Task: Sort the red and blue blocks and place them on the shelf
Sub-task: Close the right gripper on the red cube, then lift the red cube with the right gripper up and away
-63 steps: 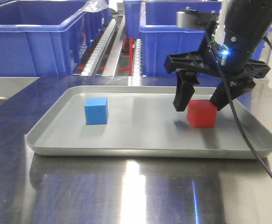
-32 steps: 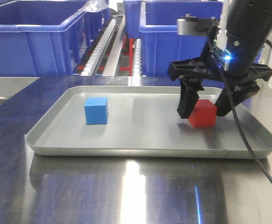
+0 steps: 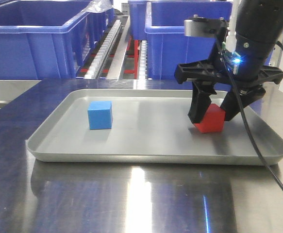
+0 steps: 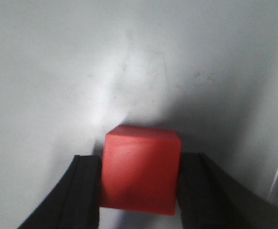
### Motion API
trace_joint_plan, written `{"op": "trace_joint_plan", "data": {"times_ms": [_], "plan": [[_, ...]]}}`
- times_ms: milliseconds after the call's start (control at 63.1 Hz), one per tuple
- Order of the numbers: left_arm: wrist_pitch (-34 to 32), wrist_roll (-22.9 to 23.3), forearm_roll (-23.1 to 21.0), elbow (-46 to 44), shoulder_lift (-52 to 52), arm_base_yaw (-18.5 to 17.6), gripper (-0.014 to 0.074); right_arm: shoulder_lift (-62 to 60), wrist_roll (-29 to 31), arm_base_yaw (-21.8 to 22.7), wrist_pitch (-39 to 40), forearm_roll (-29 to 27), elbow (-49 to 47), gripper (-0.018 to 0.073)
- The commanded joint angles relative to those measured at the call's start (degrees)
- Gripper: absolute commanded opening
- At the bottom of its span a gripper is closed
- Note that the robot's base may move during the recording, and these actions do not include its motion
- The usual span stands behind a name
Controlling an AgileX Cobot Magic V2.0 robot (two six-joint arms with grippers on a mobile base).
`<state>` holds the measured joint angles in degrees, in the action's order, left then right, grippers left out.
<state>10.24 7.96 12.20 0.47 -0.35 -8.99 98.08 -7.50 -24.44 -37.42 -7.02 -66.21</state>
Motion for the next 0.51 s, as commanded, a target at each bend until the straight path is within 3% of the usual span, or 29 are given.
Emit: {"op": "trace_joint_plan", "data": {"times_ms": [0, 269, 491], "plan": [[-5.02, 0.35, -0.27, 1.76, -1.06, 0.06, 0.0125, -3.33, 0.10, -0.11, 1.34, 0.30, -2.37, 0.0056], [-5.02, 0.35, -0.27, 1.76, -1.06, 0.06, 0.0125, -9.39, 0.10, -0.11, 2.51, 1.80, -3.10, 0.0060], [-5.02, 0.35, -0.27, 1.76, -1.06, 0.06, 0.0125, -17.16, 0.10, -0.11, 4.33, 9.37, -1.60, 0.0060]]}}
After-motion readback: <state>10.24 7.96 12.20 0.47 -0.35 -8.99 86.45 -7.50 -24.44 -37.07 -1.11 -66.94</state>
